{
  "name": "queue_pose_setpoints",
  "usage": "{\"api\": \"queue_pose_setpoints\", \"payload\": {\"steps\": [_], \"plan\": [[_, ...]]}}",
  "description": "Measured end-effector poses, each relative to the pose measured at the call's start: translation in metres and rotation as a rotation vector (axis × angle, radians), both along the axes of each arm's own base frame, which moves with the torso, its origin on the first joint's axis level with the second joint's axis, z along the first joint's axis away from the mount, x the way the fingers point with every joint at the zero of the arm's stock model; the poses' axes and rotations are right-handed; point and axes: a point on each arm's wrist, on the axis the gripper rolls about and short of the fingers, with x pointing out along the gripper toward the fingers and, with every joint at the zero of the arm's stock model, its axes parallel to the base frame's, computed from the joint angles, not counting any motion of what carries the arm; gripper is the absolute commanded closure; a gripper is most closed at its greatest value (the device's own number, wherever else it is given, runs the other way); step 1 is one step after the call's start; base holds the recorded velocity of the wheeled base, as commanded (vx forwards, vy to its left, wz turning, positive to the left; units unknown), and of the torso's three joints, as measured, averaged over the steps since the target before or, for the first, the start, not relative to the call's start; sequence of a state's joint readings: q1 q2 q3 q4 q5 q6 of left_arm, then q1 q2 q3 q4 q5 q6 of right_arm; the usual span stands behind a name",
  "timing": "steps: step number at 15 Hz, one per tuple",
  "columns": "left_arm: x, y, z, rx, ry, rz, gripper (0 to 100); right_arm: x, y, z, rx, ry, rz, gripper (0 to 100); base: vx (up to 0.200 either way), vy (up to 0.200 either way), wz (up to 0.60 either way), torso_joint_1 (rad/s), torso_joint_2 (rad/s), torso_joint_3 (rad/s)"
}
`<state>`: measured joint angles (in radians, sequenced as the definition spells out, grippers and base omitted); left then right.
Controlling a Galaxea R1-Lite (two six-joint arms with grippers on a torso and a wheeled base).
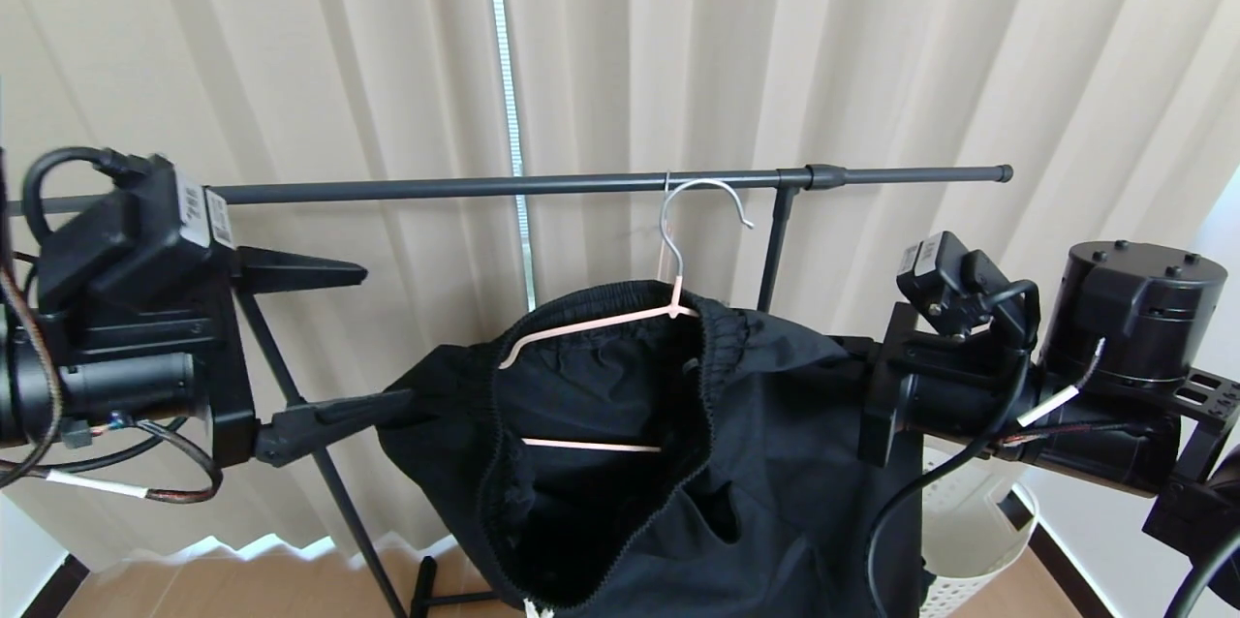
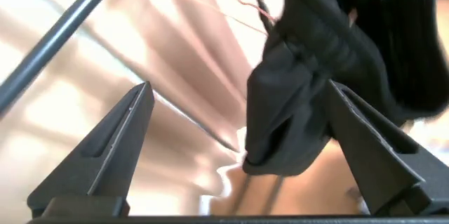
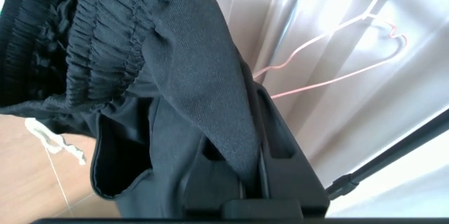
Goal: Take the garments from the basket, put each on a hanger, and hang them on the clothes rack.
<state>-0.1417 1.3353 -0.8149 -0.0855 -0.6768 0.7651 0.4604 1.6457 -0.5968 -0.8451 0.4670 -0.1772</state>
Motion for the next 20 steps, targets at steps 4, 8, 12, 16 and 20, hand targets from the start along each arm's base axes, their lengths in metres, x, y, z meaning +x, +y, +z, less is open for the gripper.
{"api": "queue_pose_setpoints", "payload": {"steps": [4,8,12,16,20], "plan": [[0.022,-0.015,-0.018,0.034,0.014,-0.156,0,0.002,-0.003,0.0,0.005,0.002,0.013,100,0.0,0.0,0.0,0.0,0.0,0.0],[0.031,-0.035,-0.026,0.066,0.045,-0.188,0,0.002,-0.003,0.0,0.007,0.004,0.023,100,0.0,0.0,0.0,0.0,0.0,0.0],[0.045,-0.048,-0.031,0.093,0.085,-0.14,0,-0.001,-0.004,0.001,0.035,0.034,0.05,100,0.0,0.0,0.0,0.0,0.0,0.0],[0.054,-0.069,-0.026,0.042,0.168,-0.064,0,-0.003,-0.004,0.0,0.04,0.041,0.078,100,0.0,0.0,0.0,0.0,0.0,0.0],[0.053,-0.077,-0.028,0.043,0.179,-0.086,0,-0.006,-0.005,0.001,0.048,0.041,0.106,100,0.0,0.0,0.0,0.0,0.0,0.0]]}}
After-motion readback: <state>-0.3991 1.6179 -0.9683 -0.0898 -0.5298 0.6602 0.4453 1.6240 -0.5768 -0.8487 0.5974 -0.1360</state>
